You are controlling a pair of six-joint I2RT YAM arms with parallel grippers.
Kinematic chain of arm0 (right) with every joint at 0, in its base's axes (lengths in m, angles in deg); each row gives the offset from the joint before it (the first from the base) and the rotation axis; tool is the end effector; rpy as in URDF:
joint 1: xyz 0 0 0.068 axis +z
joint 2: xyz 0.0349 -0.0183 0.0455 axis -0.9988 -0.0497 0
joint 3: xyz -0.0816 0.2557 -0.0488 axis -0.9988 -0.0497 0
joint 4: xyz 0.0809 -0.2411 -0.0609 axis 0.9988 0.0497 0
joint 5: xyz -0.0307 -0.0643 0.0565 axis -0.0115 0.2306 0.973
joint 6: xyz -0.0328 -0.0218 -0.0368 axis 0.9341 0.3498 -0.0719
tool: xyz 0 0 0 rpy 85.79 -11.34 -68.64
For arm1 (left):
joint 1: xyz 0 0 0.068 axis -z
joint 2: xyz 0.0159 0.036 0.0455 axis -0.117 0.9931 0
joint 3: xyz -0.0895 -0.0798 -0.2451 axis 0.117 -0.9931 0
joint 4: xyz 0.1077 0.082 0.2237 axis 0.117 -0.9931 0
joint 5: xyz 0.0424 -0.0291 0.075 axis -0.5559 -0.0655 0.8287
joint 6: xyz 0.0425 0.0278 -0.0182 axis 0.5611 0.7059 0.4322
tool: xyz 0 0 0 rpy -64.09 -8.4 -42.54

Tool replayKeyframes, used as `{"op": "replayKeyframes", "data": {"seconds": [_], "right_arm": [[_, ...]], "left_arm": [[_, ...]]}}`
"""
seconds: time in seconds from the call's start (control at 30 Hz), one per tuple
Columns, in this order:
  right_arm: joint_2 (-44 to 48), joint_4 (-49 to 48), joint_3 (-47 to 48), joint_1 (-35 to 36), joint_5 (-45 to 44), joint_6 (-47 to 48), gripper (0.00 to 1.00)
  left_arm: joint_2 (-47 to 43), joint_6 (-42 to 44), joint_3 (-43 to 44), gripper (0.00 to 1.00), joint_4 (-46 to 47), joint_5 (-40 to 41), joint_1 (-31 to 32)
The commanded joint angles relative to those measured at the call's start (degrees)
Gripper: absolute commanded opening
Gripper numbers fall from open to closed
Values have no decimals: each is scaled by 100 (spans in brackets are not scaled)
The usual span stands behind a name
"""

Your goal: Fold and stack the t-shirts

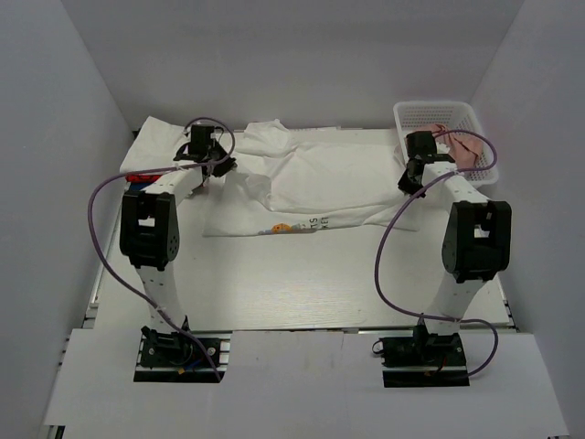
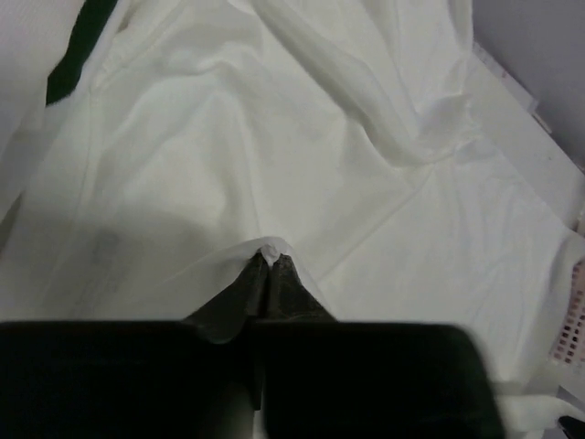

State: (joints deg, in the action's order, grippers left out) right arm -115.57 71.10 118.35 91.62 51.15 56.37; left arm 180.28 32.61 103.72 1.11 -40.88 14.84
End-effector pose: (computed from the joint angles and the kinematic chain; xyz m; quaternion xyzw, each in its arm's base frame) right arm 0.3969 0.0185 0.2317 0.2780 0.8976 -0.0693 0.3350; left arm 0.4417 -0.0638 0.2242 -0.2719 0.8699 -0.1893 0.3654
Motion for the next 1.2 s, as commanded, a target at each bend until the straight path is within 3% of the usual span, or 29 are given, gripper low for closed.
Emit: {"op": "replayKeyframes", "data": {"seconds": [0.0, 0.1, 0.13, 0.17, 0.2, 0.27, 0.37, 0.5, 0.6, 0.87, 1.03, 1.17], "right_arm": [[103, 109, 327, -25, -170, 232, 27], [375, -31, 178, -8, 5, 443, 43], [437, -49, 143, 10, 84, 556, 47], [551, -84, 116, 1, 172, 610, 51], [700, -93, -15, 27, 233, 636, 60], [998, -137, -156, 63, 356, 724, 68], [1289, -207, -717, 142, 610, 777, 90], [1641, -636, -1465, 256, 910, 865, 90], [1328, -883, -1747, 309, 1331, 1005, 90], [571, -1683, -1686, 265, 1649, 1665, 90], [367, -1378, -1879, 256, 1596, 1446, 90], [804, -1087, -2572, 239, 1597, 1086, 90]], "left_arm": [[187, 86, 579, 26, -74, -181, -100], [320, 156, 913, 69, -127, -296, -100], [320, 156, 966, 92, -214, -235, -100], [268, 226, 1019, 99, -215, -235, -100], [206, 296, 1019, 99, -215, -235, -100], [-91, 453, 809, 99, -276, -296, -100], [-461, 578, 361, 99, -276, -349, 40], [-1199, 587, -797, 99, -75, -849, 41], [-1639, 525, -1956, 99, 320, -1033, 93], [-1483, 577, -2671, 99, 506, -1105, 208], [-1324, 630, -2857, 99, -64, -623, 208], [-1385, 631, -3199, 99, -451, -122, 208]]}}
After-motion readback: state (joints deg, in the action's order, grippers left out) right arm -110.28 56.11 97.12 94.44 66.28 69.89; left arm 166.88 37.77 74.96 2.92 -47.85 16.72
